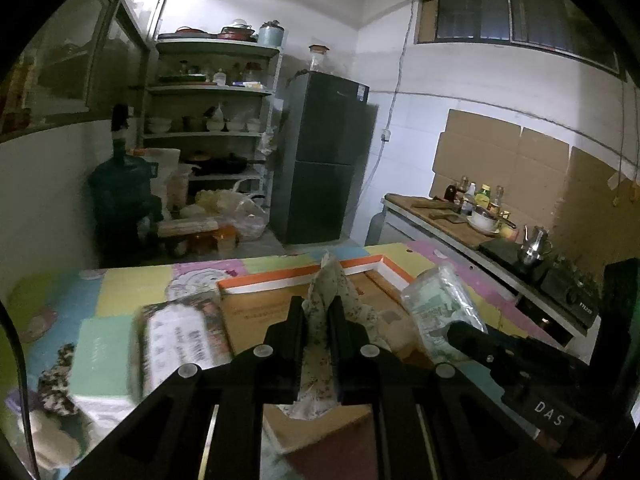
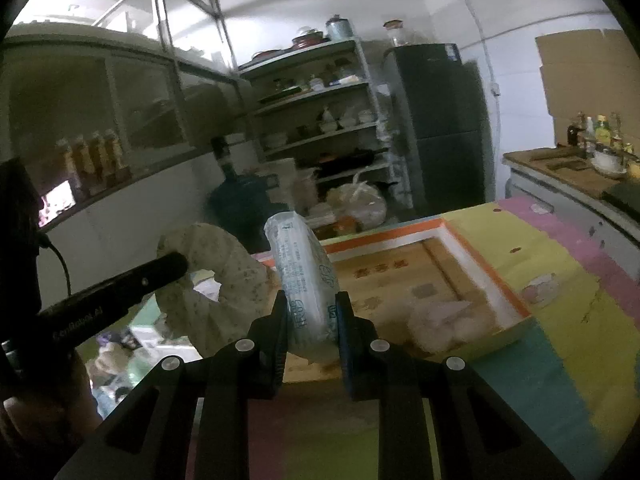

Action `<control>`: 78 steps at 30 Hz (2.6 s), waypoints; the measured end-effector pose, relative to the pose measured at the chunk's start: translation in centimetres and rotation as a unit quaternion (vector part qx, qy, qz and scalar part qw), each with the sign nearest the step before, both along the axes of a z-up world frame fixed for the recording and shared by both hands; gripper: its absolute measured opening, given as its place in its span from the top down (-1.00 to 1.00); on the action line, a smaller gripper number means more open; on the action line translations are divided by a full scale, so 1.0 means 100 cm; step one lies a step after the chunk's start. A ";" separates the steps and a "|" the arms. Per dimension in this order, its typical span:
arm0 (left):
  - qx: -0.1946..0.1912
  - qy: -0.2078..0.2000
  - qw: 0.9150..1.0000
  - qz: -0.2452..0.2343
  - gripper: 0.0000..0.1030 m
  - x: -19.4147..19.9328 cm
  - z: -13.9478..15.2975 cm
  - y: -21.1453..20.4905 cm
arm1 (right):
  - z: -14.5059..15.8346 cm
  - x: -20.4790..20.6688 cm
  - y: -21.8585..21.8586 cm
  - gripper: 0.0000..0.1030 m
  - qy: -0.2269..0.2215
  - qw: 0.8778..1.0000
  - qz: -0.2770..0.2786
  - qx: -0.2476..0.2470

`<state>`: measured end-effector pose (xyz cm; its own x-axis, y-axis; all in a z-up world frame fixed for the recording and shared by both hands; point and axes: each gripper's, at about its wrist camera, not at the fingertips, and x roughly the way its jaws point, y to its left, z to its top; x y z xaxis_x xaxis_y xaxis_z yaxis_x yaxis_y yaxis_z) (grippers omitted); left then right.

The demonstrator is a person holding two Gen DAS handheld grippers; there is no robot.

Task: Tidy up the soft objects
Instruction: 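Carry the fabric ring with the left tool into the box while the right tool carries the roll there, then open both tools and move them back toward the bed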

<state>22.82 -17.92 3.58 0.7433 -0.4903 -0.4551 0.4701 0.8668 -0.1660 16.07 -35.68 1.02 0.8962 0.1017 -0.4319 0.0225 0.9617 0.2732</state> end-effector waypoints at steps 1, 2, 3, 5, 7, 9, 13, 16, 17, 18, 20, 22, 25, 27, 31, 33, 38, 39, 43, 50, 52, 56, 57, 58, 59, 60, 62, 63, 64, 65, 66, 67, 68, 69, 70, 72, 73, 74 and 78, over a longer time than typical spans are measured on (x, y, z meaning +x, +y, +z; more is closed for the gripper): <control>0.000 0.001 1.000 -0.001 0.77 0.003 0.000 -0.005 | 0.000 0.001 -0.006 0.57 -0.002 1.000 -0.004 -0.001; -0.001 0.003 1.000 -0.003 0.77 0.007 0.000 -0.010 | 0.001 0.003 -0.011 0.57 -0.003 1.000 -0.008 -0.001; -0.002 0.005 1.000 -0.006 0.77 0.011 0.000 -0.014 | 0.001 0.005 -0.015 0.57 -0.003 1.000 -0.011 -0.001; -0.007 0.016 1.000 -0.016 0.77 0.022 -0.001 -0.026 | 0.002 0.010 -0.023 0.57 -0.003 1.000 -0.016 -0.003; -0.007 0.023 1.000 -0.018 0.77 0.029 -0.003 -0.034 | 0.003 0.015 -0.028 0.57 -0.003 1.000 -0.018 -0.009; -0.007 0.032 0.999 -0.020 0.77 0.040 -0.005 -0.044 | 0.002 0.021 -0.034 0.57 0.000 1.000 -0.021 -0.013; -0.006 0.051 0.998 -0.025 0.77 0.061 -0.013 -0.064 | -0.002 0.037 -0.050 0.57 0.009 1.000 -0.025 -0.013; -0.005 0.060 0.998 -0.024 0.77 0.075 -0.019 -0.076 | -0.005 0.051 -0.060 0.57 0.013 1.000 -0.025 -0.013; -0.004 0.063 0.998 -0.023 0.77 0.079 -0.020 -0.079 | -0.006 0.056 -0.063 0.57 0.014 1.000 -0.024 -0.013; -0.002 0.065 0.998 -0.021 0.77 0.083 -0.023 -0.084 | -0.007 0.059 -0.066 0.57 0.015 1.000 -0.024 -0.012; 0.003 0.072 0.997 -0.017 0.77 0.090 -0.028 -0.089 | -0.012 0.068 -0.072 0.57 0.021 0.999 -0.026 -0.009; 0.008 0.084 0.996 -0.012 0.77 0.097 -0.035 -0.093 | -0.017 0.077 -0.076 0.57 0.030 0.999 -0.027 -0.005; 0.018 0.106 0.994 -0.004 0.77 0.108 -0.046 -0.097 | -0.027 0.091 -0.079 0.57 0.048 0.998 -0.027 -0.004; 0.022 0.115 0.993 -0.001 0.77 0.114 -0.051 -0.099 | -0.033 0.100 -0.082 0.57 0.056 0.998 -0.027 -0.002; 0.032 0.130 0.991 0.004 0.77 0.122 -0.062 -0.101 | -0.043 0.109 -0.086 0.57 0.070 0.997 -0.027 -0.001; 0.037 0.140 0.989 0.003 0.77 0.126 -0.069 -0.103 | -0.047 0.113 -0.087 0.57 0.078 0.997 -0.025 0.001; 0.048 0.156 0.987 0.006 0.77 0.131 -0.080 -0.105 | -0.054 0.121 -0.087 0.56 0.094 0.995 -0.023 0.004; 0.048 0.158 0.986 0.008 0.77 0.132 -0.081 -0.105 | -0.055 0.121 -0.087 0.55 0.096 0.995 -0.023 0.004; 0.052 0.152 0.987 0.008 0.61 0.130 -0.079 -0.105 | -0.057 0.123 -0.087 0.51 0.102 0.994 -0.023 0.004; 0.061 0.130 0.989 0.028 -0.04 0.123 -0.068 -0.101 | -0.057 0.120 -0.090 0.24 0.095 0.995 -0.025 0.013; 0.061 0.123 0.990 0.035 -0.12 0.120 -0.064 -0.097 | -0.056 0.119 -0.091 0.17 0.090 0.995 -0.025 0.021; 0.061 0.110 0.991 0.041 -0.19 0.112 -0.052 -0.093 | -0.053 0.114 -0.092 0.16 0.084 0.996 -0.026 0.029; 0.061 0.107 0.992 0.042 -0.19 0.109 -0.050 -0.093 | -0.052 0.113 -0.092 0.16 0.082 0.996 -0.027 0.031; 0.062 0.101 0.992 0.042 -0.19 0.106 -0.046 -0.093 | -0.050 0.111 -0.091 0.15 0.080 0.996 -0.028 0.032; 0.062 0.097 0.992 0.042 -0.19 0.103 -0.044 -0.092 | -0.049 0.107 -0.091 0.15 0.078 0.996 -0.029 0.034; 0.062 0.091 0.993 0.043 -0.20 0.100 -0.041 -0.091 | -0.047 0.104 -0.092 0.15 0.075 0.996 -0.030 0.035; 0.062 0.084 0.994 0.044 -0.20 0.095 -0.036 -0.089 | -0.043 0.097 -0.091 0.15 0.070 0.996 -0.032 0.038; 0.060 0.081 0.994 0.044 -0.21 0.092 -0.034 -0.087 | -0.041 0.094 -0.091 0.14 0.067 0.996 -0.033 0.039; 0.057 0.077 0.994 0.044 -0.21 0.088 -0.030 -0.085 | -0.038 0.090 -0.091 0.14 0.063 0.997 -0.034 0.040; 0.056 0.073 0.995 0.044 -0.21 0.084 -0.028 -0.084 | -0.035 0.087 -0.090 0.14 0.061 0.997 -0.035 0.041; 0.055 0.071 0.995 0.044 -0.21 0.083 -0.026 -0.083 | -0.034 0.084 -0.090 0.13 0.059 0.997 -0.036 0.041; 0.054 0.066 0.995 0.044 -0.21 0.078 -0.023 -0.080 | -0.031 0.079 -0.088 0.12 0.057 0.997 -0.036 0.040; 0.054 0.063 0.996 0.045 -0.21 0.075 -0.020 -0.080 | -0.029 0.076 -0.086 0.12 0.055 0.997 -0.036 0.040; 0.053 0.060 0.996 0.046 -0.21 0.072 -0.019 -0.079 | -0.027 0.072 -0.084 0.09 0.053 0.997 -0.036 0.038; 0.053 0.056 0.996 0.047 -0.21 0.068 -0.017 -0.076 | -0.025 0.069 -0.082 0.06 0.052 0.997 -0.036 0.037; 0.054 0.051 0.996 0.051 -0.22 0.060 -0.013 -0.072 | -0.021 0.062 -0.077 0.05 0.047 0.998 -0.034 0.035; 0.053 0.050 0.996 0.051 -0.22 0.058 -0.012 -0.070 | -0.019 0.059 -0.075 0.04 0.046 0.998 -0.034 0.034; 0.053 0.049 0.996 0.052 -0.22 0.055 -0.011 -0.066 | -0.016 0.056 -0.071 0.04 0.045 0.998 -0.033 0.032; 0.051 0.044 0.996 0.058 -0.26 0.043 -0.006 -0.053 | -0.008 0.045 -0.059 0.04 0.039 0.998 -0.030 0.027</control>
